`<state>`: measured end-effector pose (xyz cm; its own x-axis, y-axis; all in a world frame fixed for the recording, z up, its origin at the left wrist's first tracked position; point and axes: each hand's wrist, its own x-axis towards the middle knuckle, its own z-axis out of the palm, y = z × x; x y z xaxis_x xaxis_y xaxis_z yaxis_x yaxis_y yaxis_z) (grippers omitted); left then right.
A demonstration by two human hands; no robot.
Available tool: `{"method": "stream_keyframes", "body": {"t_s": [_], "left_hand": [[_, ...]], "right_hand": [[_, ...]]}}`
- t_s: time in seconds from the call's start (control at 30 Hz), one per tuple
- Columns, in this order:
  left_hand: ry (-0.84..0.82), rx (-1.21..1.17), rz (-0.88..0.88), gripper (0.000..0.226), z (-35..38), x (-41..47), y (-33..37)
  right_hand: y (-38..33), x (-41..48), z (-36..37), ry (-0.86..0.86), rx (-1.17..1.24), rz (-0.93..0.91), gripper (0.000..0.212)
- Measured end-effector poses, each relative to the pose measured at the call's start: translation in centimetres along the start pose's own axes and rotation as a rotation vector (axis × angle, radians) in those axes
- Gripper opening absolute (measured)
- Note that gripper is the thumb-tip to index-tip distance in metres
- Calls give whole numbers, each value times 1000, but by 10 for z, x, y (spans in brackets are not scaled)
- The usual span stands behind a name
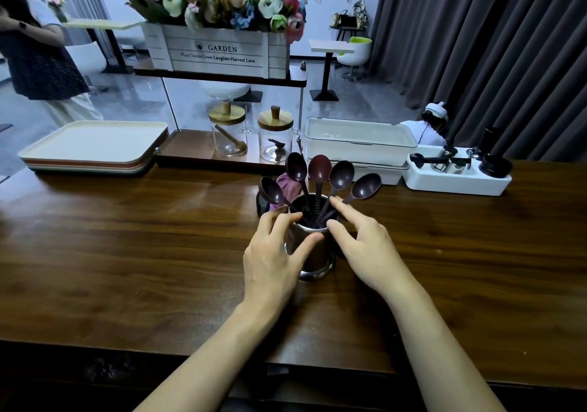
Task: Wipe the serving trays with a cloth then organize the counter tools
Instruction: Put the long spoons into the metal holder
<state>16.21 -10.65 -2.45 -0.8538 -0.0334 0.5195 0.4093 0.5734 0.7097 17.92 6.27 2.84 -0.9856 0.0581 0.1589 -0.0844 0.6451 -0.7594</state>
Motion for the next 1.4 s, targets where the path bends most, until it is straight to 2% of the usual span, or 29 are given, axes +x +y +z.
{"method": "stream_keyframes", "body": {"t_s": [0.13, 0.23, 0.33, 0.4, 0.47, 0.53, 0.6, 0.83, 1.1, 1.4], "left_hand": [[-1, -7, 17, 51, 1, -1, -2], [7, -16, 16, 51, 3, 0, -5], [-6, -15, 15, 51, 3, -1, -7], [-33, -20, 12, 49, 2, 0, -9], [-65, -67, 21, 45, -1, 0, -13], [-90, -145, 25, 45, -5, 0, -16], [-119, -171, 29, 50, -9, 1, -20], [-165, -121, 33, 44, -12, 10, -29], [-110, -106, 42, 41, -14, 5, -27], [-114, -109, 15, 44, -16, -1, -20]], "right_hand": [[3, 2, 1, -67, 38, -7, 49], [7, 0, 1, -103, 183, -23, 38], [14, -9, -3, 52, 367, -37, 25], [26, -18, -7, 176, 412, 47, 23], [44, -25, -9, 241, 260, 191, 20], [62, -30, -7, 168, 9, 315, 17], [68, -32, 0, 54, -137, 369, 22], [66, -22, 21, -24, -419, 282, 40], [65, -17, 18, -19, -483, 264, 39], [73, -16, 7, -20, -322, 238, 30]]}}
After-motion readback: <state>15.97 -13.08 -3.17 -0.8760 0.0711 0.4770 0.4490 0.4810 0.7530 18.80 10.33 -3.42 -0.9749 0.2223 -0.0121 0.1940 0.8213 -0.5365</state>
